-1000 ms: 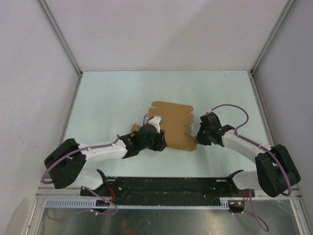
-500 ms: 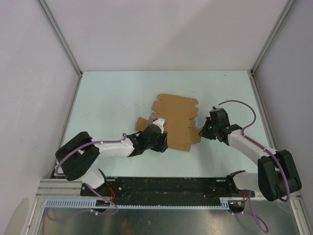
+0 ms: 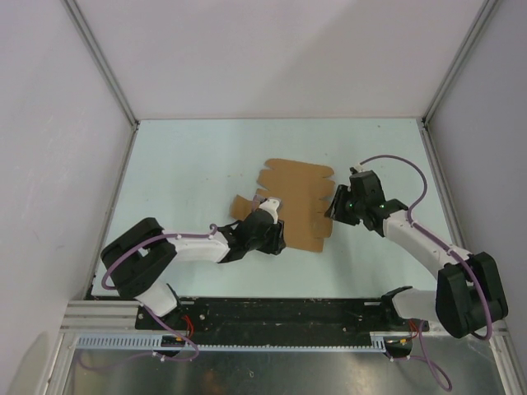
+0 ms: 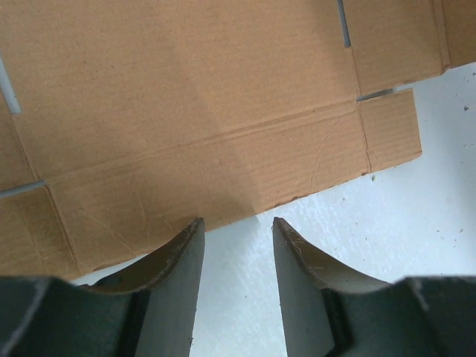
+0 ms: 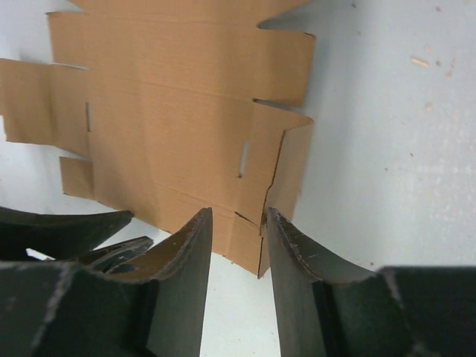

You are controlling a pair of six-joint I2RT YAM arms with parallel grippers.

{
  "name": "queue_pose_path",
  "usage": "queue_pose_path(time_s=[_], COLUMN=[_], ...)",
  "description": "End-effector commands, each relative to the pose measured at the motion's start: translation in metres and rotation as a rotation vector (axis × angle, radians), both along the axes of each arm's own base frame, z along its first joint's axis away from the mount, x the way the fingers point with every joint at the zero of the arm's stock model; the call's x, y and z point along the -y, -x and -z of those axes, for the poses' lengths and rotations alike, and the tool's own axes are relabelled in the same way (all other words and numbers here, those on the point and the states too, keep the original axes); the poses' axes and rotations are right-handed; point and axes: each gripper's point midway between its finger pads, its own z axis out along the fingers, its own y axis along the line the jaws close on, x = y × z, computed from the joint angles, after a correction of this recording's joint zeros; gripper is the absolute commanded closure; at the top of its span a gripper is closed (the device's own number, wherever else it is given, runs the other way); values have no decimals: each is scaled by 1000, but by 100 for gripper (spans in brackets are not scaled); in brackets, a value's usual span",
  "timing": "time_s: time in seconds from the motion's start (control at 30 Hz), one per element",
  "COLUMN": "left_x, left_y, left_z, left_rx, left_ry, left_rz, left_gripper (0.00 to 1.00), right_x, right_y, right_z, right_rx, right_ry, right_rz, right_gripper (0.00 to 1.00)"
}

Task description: Fold the paper box

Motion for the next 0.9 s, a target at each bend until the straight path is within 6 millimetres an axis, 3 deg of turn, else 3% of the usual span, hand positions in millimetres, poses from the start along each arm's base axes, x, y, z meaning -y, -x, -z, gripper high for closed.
queue_pose_path(time_s=[0.0,0.37,0.57,0.63,0.77,0.87], left_x=[2,1,1,1,3,3], left_y=[3,4,5,6,6,6], left_z=[5,7,7,7,5,3], left_rx=[-9,-15,-19,-21,-19,-15], left_ry=[-9,-2,3,5,11,18], left_rz=[8,4,5,6,9,10], left_gripper=[53,53,53,53,54,54], right_x=[-14,-33,-31,-4,70,100], right_y=[-9,-18,-29,-36,-33,-24], right_z=[-22,-27,-48,-53,-35,-14], right_rx=[52,64,141,162,69,-19], right_ry=[-16,-89,-153,-89,54,116], right_rz=[-45,-101,-130,-6,297,399], right_gripper=[59,58,57,56,56,56])
